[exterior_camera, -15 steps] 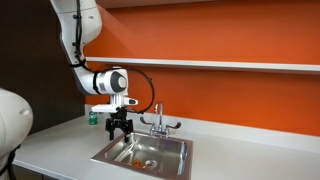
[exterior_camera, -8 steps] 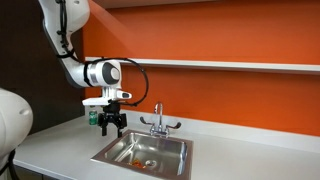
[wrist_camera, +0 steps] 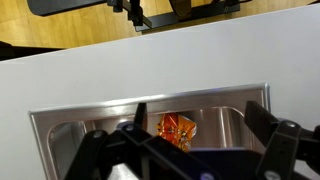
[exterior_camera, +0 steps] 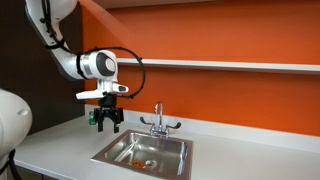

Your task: Put the packet in the sink

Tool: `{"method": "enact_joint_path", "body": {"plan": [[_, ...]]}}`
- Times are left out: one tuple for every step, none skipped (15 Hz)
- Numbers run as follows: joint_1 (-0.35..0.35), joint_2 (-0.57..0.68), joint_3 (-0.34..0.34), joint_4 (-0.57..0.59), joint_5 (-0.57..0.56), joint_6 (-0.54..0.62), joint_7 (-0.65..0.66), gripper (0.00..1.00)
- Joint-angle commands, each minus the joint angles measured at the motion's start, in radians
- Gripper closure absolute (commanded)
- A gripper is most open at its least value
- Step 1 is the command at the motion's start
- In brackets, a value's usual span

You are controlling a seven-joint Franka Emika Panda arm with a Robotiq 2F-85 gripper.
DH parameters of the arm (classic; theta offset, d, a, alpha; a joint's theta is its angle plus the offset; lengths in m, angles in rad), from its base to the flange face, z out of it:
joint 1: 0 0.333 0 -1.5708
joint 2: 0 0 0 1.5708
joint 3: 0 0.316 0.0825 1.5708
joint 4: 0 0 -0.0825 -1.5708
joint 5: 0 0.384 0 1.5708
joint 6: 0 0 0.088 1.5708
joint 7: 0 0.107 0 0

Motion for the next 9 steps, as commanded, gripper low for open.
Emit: {"method": "enact_joint_path", "body": {"plan": [[-0.038, -0.092, 0.041, -0.042, -0.022, -0.055, 0.021, 0.00], [-0.035, -0.028, 0.035, -0.012, 0.008, -0.018, -0.007, 0.00], [-0.036, -0.041, 0.037, -0.017, 0.008, -0.027, -0.007, 0.00], [-0.037, -0.050, 0.039, -0.021, 0.008, -0.031, -0.007, 0.00], [-0.037, -0.057, 0.039, -0.025, 0.009, -0.033, -0.007, 0.00], [-0.037, -0.060, 0.040, -0.026, 0.009, -0.035, -0.008, 0.00], [-0.037, -0.061, 0.040, -0.027, 0.009, -0.035, -0.007, 0.00], [-0.037, -0.061, 0.041, -0.027, 0.009, -0.035, -0.007, 0.00], [-0.037, -0.061, 0.041, -0.028, 0.009, -0.035, -0.007, 0.00]]}}
